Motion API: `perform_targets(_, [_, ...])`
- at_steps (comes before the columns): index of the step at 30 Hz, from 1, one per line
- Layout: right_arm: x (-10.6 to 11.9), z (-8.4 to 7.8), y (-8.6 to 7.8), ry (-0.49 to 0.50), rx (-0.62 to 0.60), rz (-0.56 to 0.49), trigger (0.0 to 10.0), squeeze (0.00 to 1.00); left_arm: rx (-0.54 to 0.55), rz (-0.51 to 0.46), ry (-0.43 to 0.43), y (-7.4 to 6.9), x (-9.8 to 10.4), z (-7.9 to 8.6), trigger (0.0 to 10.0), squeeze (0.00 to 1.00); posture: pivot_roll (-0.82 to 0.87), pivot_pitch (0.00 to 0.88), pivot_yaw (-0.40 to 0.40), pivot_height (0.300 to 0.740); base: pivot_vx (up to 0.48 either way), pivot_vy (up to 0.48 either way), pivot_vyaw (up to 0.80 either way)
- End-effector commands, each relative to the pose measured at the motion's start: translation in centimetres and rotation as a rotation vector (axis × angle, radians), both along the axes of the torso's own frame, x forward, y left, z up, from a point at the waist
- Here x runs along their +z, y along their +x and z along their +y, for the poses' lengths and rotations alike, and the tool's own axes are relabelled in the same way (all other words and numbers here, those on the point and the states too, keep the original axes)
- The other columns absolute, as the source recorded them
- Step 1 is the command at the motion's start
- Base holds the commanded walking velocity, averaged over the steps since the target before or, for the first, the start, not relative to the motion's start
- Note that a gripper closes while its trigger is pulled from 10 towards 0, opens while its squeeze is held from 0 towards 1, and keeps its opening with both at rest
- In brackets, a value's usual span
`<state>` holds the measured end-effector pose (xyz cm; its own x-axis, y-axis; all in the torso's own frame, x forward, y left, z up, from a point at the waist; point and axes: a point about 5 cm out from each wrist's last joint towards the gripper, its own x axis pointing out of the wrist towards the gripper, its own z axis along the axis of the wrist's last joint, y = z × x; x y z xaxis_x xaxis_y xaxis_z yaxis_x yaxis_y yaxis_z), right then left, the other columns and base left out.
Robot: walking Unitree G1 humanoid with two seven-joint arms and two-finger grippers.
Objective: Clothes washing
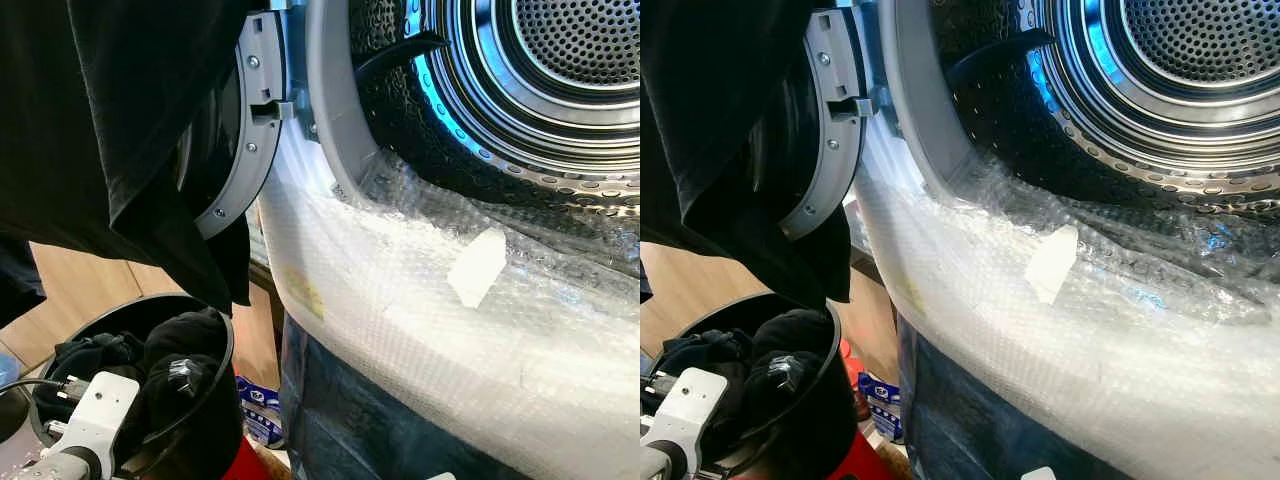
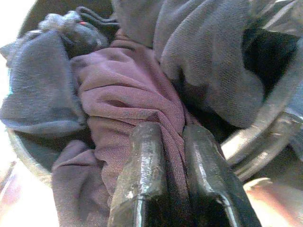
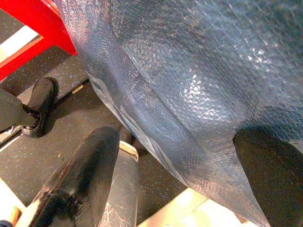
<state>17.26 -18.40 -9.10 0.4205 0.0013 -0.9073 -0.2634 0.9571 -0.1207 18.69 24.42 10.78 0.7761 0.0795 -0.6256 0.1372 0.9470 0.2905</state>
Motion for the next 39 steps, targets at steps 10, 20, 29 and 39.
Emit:
perform_targets(10, [0.4, 0.8, 1.1, 0.016, 0.018, -0.041, 10.0, 0.00, -0.358, 0.071, -0.206, -0.7, 2.9, -2.3, 0.0, 0.00, 0.27, 0.000, 0.008, 0.740, 0.000, 0.000, 0.00])
perform_targets(20, [0.5, 0.9, 1.2, 0.017, 0.016, -0.040, 10.0, 0.00, -0.598, -0.160, -0.314, 1.9, 8.9, -4.8, 0.0, 0.00, 0.28, 0.000, -0.006, 0.740, 0.000, 0.000, 0.00])
perform_targets(29, [0.7, 1.2, 1.7, 0.024, 0.014, -0.056, 10.0, 0.00, -0.870, -0.214, -0.436, 4.5, 11.2, -8.8, 0.0, 0.00, 0.25, 0.000, 0.007, 0.740, 0.000, 0.000, 0.00])
perform_targets(39, [0.6, 1.1, 1.5, 0.024, -0.002, -0.051, 10.0, 0.00, -1.149, -0.210, -0.569, 6.6, 12.1, -14.5, 0.0, 0.00, 0.23, 0.000, 0.016, 0.740, 0.000, 0.000, 0.00])
